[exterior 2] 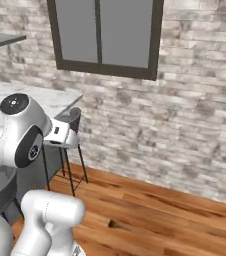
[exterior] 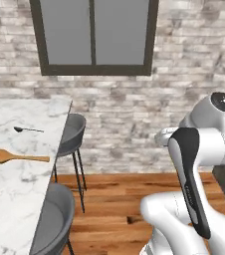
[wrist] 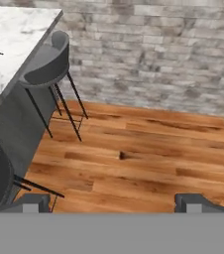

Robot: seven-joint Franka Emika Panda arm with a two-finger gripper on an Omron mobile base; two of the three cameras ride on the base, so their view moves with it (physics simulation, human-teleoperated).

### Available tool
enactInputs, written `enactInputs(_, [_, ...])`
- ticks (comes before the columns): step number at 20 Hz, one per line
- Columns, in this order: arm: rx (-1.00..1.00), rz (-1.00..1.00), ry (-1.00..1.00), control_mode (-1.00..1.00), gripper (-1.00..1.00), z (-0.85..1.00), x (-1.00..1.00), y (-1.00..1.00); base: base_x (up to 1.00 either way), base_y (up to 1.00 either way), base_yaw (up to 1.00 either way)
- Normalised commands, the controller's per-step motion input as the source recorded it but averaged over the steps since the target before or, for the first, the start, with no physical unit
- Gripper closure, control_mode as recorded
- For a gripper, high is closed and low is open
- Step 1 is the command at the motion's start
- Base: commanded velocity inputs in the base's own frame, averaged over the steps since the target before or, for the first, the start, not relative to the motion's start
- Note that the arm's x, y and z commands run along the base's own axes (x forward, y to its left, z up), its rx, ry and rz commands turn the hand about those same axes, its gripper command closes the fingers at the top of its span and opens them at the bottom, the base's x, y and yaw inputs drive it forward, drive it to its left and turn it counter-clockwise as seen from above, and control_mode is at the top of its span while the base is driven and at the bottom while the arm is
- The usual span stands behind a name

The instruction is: Pick up the metallic utensils from the counter and place them in the open drawer. Make sure not to pick up any wooden utensils.

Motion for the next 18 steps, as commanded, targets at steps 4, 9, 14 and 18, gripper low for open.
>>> enactInputs(4, [0.0, 0.0, 0.0, 1.0, -1.0, 0.0, 0.0, 0.0, 0.82, -0.53, 0.73])
enactInputs(9, [0.0, 0.0, 0.0, 1.0, -1.0, 0.0, 0.0, 0.0, 0.75, -0.31, 0.83])
enactInputs(14, [0.0, 0.0, 0.0, 1.0, -1.0, 0.0, 0.0, 0.0, 0.87, -0.45, 0.74])
enactInputs(18, [0.0, 0.0, 0.0, 1.0, -1.0, 0.0, 0.0, 0.0, 0.73, -0.66, 0.62])
